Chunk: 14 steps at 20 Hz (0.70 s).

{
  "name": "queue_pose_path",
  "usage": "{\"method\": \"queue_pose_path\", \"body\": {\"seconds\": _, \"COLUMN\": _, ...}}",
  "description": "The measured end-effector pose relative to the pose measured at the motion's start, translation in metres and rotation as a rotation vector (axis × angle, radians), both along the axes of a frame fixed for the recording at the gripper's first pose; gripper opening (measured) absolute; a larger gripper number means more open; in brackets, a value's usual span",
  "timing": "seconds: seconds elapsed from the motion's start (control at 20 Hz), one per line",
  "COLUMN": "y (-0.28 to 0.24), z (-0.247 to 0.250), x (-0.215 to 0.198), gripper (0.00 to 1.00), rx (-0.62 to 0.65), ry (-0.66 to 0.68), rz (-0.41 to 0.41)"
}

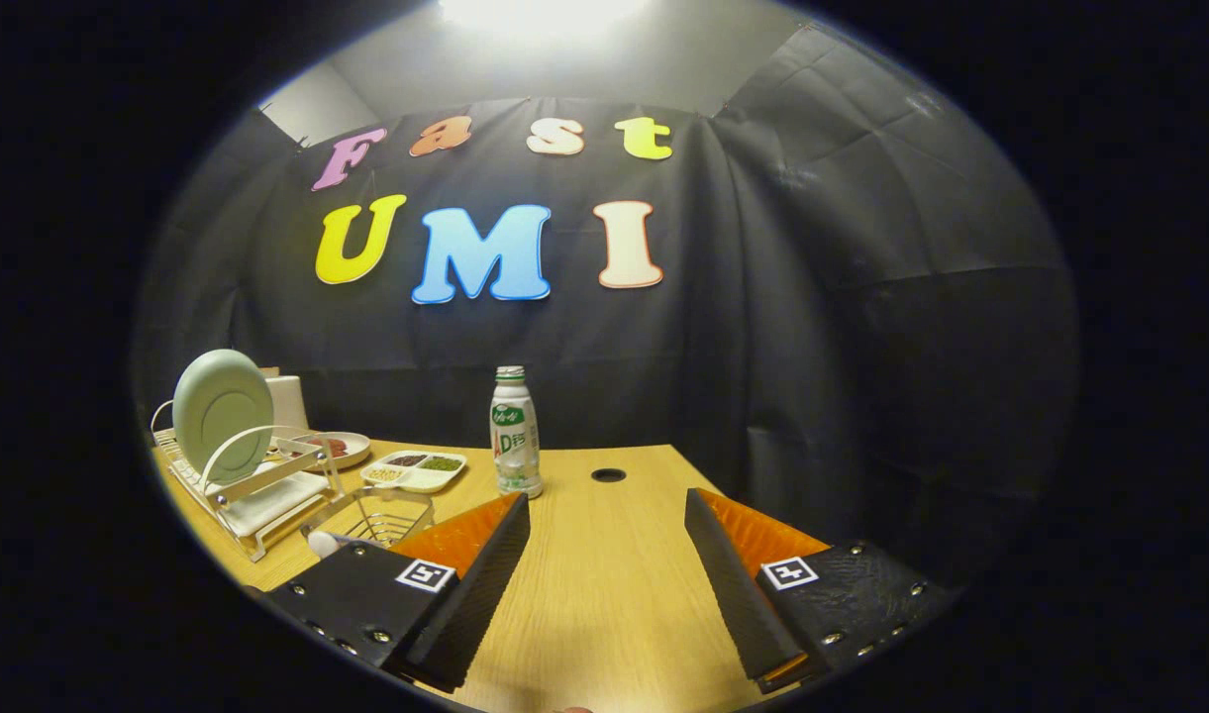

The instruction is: Take the plate from the dish rack, then take the spoon from the basket and place it into the plate.

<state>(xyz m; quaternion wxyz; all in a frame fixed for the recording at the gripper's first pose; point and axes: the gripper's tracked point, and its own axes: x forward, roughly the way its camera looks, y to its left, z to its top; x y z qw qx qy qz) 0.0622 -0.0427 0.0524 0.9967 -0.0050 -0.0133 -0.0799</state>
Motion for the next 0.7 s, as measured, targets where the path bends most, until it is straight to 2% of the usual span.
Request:
{"method": "queue_pose_path", "body": {"seconds": 0.2, "y": -0.016, "z": 0.038, "x": -0.053, "gripper": 0.96, "rx": -0.016, "ry": 0.025, "rz": -0.093}}
{"method": "queue_pose_path", "body": {"seconds": 0.3, "y": -0.008, "z": 0.054, "x": -0.086, "gripper": 0.97, "rx": -0.054, "ry": 0.061, "rz": -0.103}}
{"method": "queue_pose_path", "body": {"seconds": 0.5, "y": 0.041, "z": 0.085, "x": -0.131, "gripper": 0.97, "rx": -0.069, "ry": 0.107, "rz": -0.024}}
{"method": "queue_pose_path", "body": {"seconds": 0.7, "y": 0.117, "z": 0.109, "x": -0.145, "gripper": 0.97, "rx": -0.042, "ry": 0.137, "rz": 0.087}}
